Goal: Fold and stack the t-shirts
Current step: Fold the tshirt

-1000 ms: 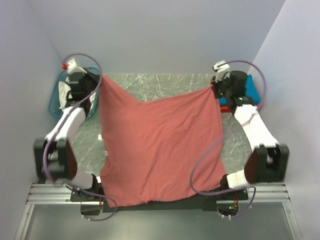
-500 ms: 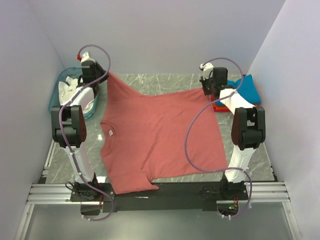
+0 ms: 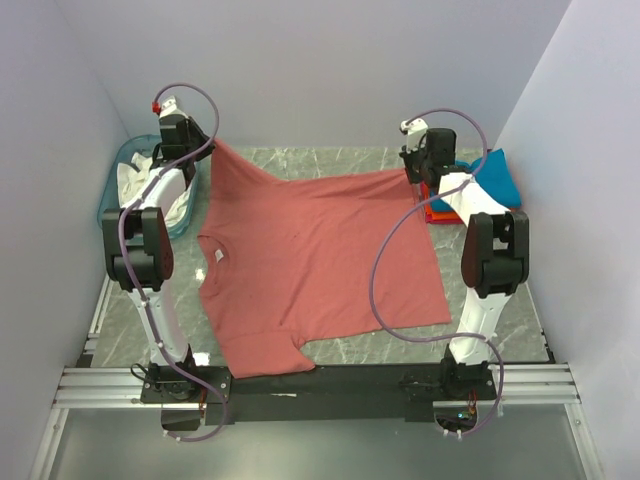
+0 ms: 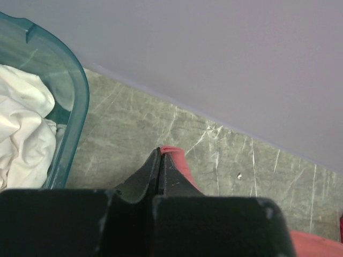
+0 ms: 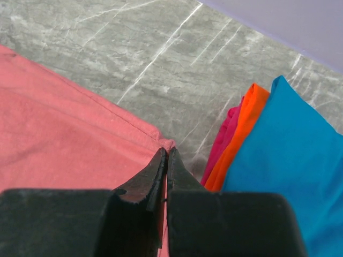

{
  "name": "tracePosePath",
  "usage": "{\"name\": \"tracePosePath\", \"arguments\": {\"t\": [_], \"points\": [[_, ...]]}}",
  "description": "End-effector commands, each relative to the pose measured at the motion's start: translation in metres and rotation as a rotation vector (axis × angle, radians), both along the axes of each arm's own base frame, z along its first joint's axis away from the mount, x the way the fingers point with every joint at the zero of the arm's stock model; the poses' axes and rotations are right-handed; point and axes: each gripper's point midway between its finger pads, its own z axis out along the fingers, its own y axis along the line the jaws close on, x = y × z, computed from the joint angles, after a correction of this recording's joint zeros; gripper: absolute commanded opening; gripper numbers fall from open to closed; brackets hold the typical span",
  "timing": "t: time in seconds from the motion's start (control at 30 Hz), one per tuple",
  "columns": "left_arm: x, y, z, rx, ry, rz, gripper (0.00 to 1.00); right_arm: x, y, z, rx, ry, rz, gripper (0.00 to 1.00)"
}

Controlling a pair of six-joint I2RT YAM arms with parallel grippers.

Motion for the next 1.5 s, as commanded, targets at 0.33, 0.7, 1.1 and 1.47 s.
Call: {"name": "tracePosePath", "arguments": {"t": [0.33,0.7,1.1,1.47], "points": [[-0.011,-0.011,0.017,0.006,-0.058,-0.089,0.00,0.035,0.004,-0.005,-0.010,0.006,0.007,0.01],[-0.036,-0.019,0.030,0.010,-0.082,-0.136,0.00,0.047,-0.002,-0.016,-0.066,0.019,0.007,0.01],[-0.066,-0.017,0.036,0.053,-0.091,-0.146,0.00,0.045,-0.012,-0.019,-0.126,0.014,-0.004,0.00],[-0.091,-0.018,0.043,0.059,-0.103,-0.153,0.00,0.045,-0.012,-0.020,-0.127,0.019,-0.005,0.00]]}}
